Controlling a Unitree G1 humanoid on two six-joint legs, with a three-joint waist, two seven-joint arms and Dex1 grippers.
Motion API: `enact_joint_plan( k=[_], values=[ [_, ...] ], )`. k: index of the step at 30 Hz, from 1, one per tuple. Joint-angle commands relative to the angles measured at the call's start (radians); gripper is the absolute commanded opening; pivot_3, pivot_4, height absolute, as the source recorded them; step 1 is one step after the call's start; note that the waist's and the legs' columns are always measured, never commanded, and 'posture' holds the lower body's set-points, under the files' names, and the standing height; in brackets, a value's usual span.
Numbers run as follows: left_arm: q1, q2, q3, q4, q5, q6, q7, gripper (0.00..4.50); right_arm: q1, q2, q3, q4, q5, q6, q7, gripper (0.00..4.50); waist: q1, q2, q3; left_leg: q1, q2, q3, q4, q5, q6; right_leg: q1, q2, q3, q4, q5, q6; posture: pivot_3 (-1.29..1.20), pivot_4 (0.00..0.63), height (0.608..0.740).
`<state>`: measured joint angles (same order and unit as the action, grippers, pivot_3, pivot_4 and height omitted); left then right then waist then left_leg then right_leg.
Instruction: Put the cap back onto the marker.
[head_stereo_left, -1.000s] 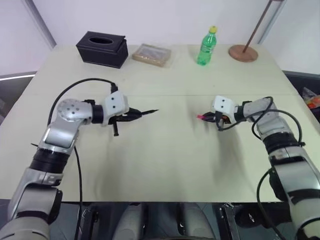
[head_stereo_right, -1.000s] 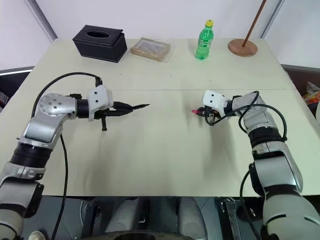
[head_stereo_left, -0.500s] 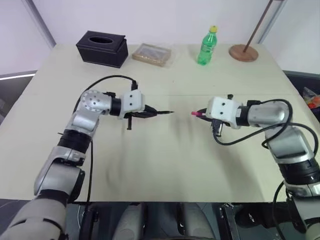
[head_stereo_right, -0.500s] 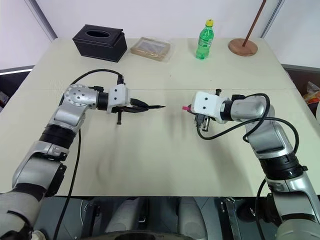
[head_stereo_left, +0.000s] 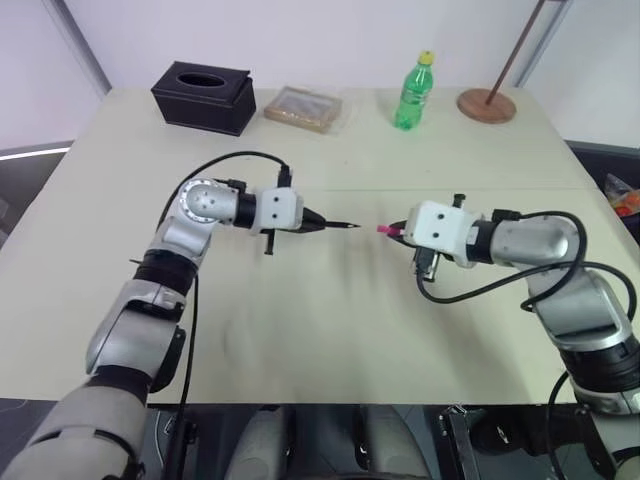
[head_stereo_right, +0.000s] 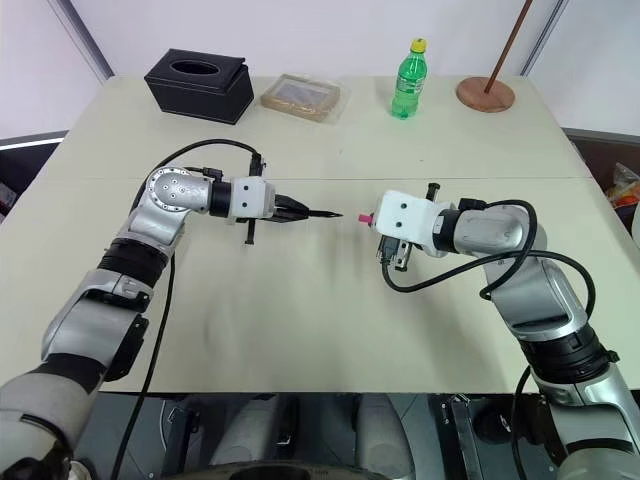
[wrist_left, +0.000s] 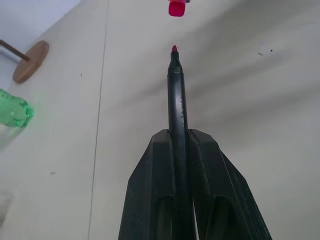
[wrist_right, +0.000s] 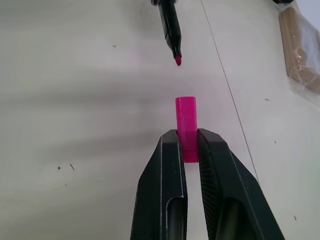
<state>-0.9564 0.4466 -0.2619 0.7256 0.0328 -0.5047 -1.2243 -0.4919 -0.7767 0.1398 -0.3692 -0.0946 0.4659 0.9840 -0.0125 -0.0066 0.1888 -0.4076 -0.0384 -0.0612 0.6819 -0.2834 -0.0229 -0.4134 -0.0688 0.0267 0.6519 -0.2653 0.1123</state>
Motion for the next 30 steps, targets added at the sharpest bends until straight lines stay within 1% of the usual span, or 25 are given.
enact_joint_plan(
  k=[1, 17, 30],
  values=[
    [-0.028, -0.004, 0.008, -0.007, -0.002, -0.031, 0.009, 0.0, -0.025, -0.008, -0.007, -0.031, 0.021, 0.006, 0.0, 0.06, 0.0, 0.0, 0.0, 0.0, 0.0, 0.0, 0.0, 0.0, 0.0, 0.0, 0.0, 0.0, 0.0, 0.0, 0.0, 0.0, 0.15, 0.74],
    [-0.021, -0.031, 0.017, -0.006, -0.02, -0.065, 0.011, 0.0, -0.045, -0.005, 0.016, -0.042, 0.046, 0.034, -0.007, 0.06, 0.0, 0.0, 0.0, 0.0, 0.0, 0.0, 0.0, 0.0, 0.0, 0.0, 0.0, 0.0, 0.0, 0.0, 0.0, 0.0, 0.15, 0.74],
    [-0.022, -0.032, 0.018, -0.014, -0.027, -0.066, -0.002, 0.0, -0.057, -0.009, 0.021, -0.021, 0.044, 0.03, -0.012, 0.06, 0.0, 0.0, 0.0, 0.0, 0.0, 0.0, 0.0, 0.0, 0.0, 0.0, 0.0, 0.0, 0.0, 0.0, 0.0, 0.0, 0.15, 0.74]
  ],
)
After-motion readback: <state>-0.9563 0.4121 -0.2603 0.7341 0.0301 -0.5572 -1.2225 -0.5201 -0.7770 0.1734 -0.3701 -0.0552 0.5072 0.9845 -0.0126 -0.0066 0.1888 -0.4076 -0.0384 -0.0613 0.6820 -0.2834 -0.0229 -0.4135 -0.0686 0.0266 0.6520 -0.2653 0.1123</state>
